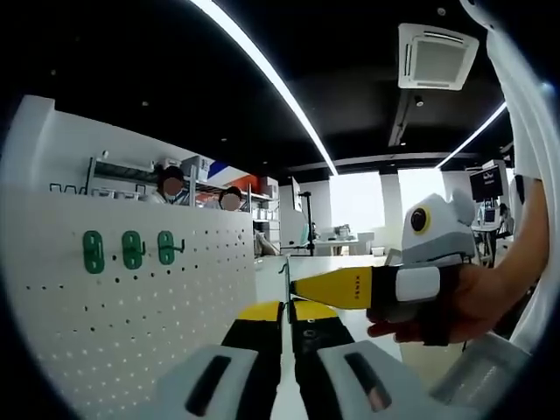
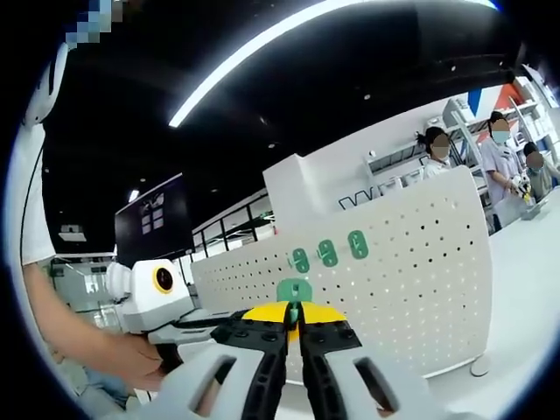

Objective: Insert the hook assembly into the mounting plate slot until the hook locks in place.

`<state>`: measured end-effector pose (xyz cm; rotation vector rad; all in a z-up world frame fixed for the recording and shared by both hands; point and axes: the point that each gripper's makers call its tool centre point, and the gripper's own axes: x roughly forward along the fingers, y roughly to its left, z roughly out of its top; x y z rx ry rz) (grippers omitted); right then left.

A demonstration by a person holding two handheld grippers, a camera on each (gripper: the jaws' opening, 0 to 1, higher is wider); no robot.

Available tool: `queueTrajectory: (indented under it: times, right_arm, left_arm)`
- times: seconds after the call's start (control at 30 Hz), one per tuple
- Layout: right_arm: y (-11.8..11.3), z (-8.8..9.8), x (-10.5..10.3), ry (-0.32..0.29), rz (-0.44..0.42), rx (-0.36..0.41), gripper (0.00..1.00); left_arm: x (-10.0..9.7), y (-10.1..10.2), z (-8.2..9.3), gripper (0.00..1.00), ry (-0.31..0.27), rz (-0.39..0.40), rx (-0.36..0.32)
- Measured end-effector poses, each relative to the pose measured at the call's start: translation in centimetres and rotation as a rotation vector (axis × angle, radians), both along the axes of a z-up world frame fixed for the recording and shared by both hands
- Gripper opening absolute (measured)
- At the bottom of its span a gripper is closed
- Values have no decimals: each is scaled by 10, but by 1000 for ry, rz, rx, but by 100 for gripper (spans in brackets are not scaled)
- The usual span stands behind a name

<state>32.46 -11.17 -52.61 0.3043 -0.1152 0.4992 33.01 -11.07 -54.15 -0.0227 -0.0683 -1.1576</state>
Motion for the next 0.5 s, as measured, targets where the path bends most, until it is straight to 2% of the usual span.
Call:
queueTrajectory:
  times: [0.2,0.4,0.43,0.47,0.5]
  right_arm:
    - [-1,-1,0,0,-5,-6,1]
    - [-1,-2,0,8,-6,-12,1]
    - [-2,-2,0,8,-8,-8,1]
    - [-3,-2,0,10,-9,-3,1]
    - [-3,-3,1,11,-11,-5,1]
  left_arm:
    - [0,0,-1,3,-1,2,7]
    - [1,0,-5,6,31,5,19]
    - [2,0,-7,9,37,9,27]
    - [4,1,-10,16,70,17,23]
    - [6,1,-11,22,79,22,20]
